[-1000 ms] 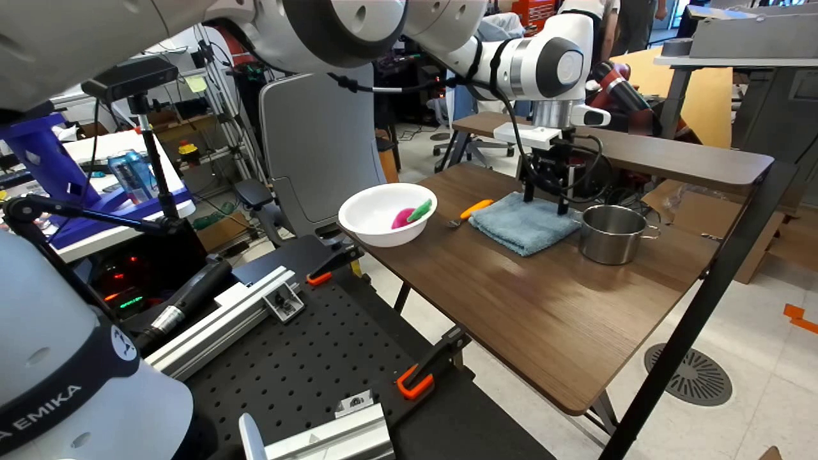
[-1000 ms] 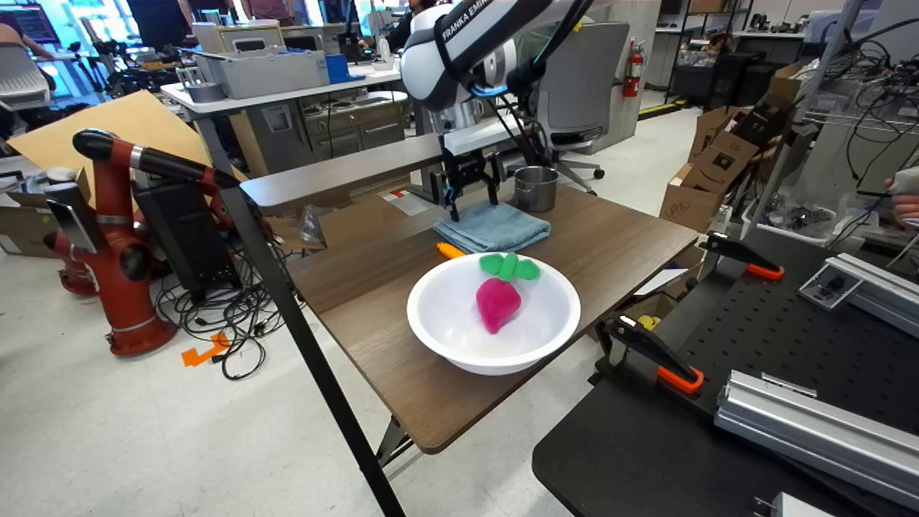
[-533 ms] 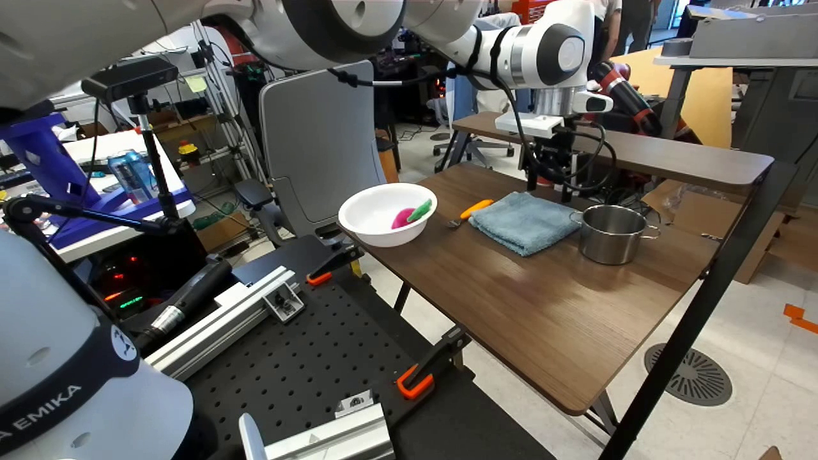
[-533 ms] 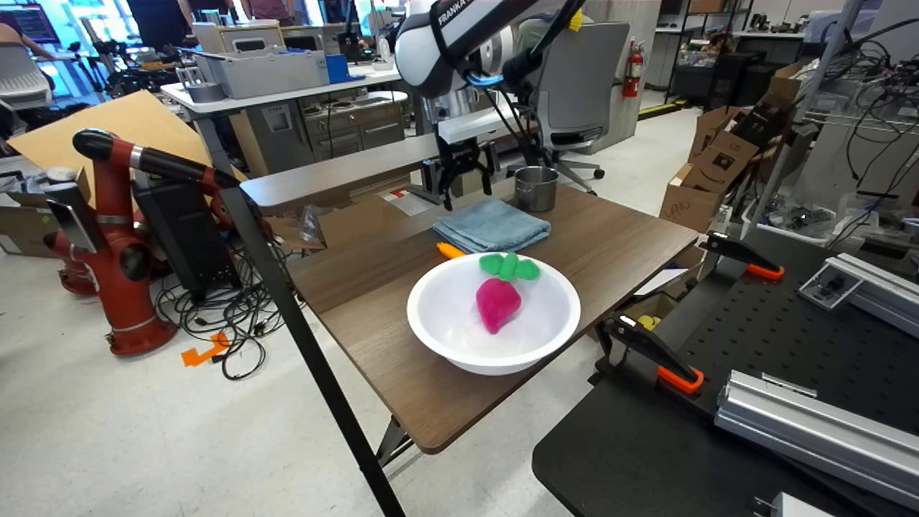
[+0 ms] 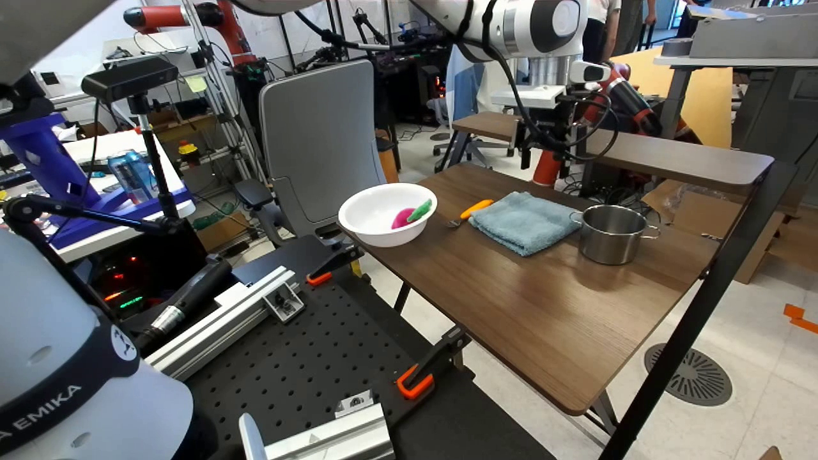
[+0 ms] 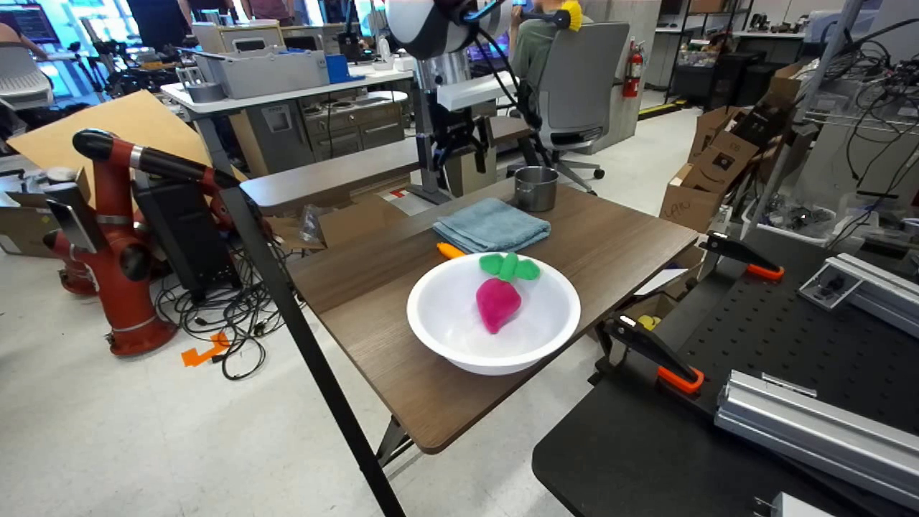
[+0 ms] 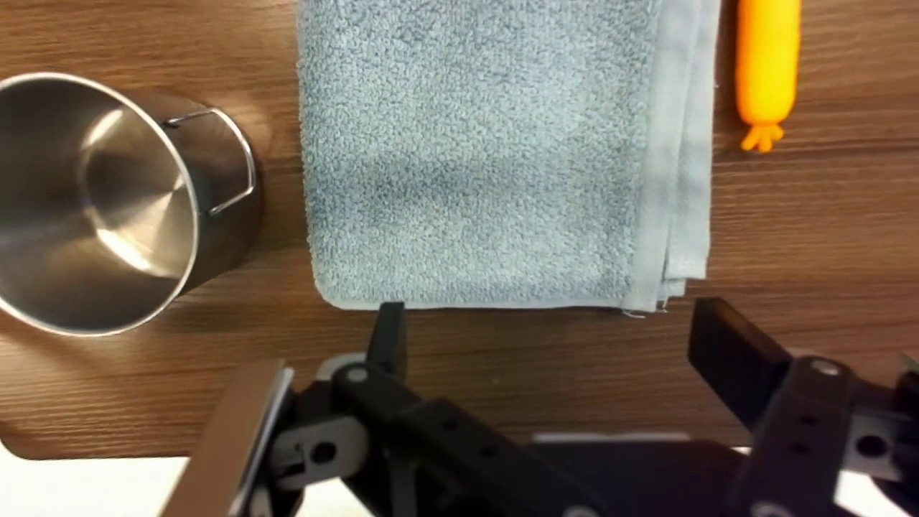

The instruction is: Slide the blue towel backwards

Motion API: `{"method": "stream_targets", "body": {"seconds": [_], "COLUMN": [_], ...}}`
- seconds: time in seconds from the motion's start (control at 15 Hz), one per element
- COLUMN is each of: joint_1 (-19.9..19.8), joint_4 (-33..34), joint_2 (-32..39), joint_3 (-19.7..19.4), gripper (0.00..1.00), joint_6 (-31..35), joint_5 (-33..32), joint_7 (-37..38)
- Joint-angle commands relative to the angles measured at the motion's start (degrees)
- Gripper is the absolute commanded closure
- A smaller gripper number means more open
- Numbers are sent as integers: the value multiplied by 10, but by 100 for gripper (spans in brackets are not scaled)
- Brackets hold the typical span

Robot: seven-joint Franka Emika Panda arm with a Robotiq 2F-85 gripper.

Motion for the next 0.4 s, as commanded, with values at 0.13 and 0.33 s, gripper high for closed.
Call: {"method": "stream_targets", "body": {"seconds": [0.13,0.33], "joint_1": [-4,-3], "joint_4": [-31,-35], "joint_2": [-17,-17], "joint_3": [8,8], "gripper": [0,0], "joint_6": [10,14], "joint_5": [-9,-11], "joint_7": [-1,-1]}}
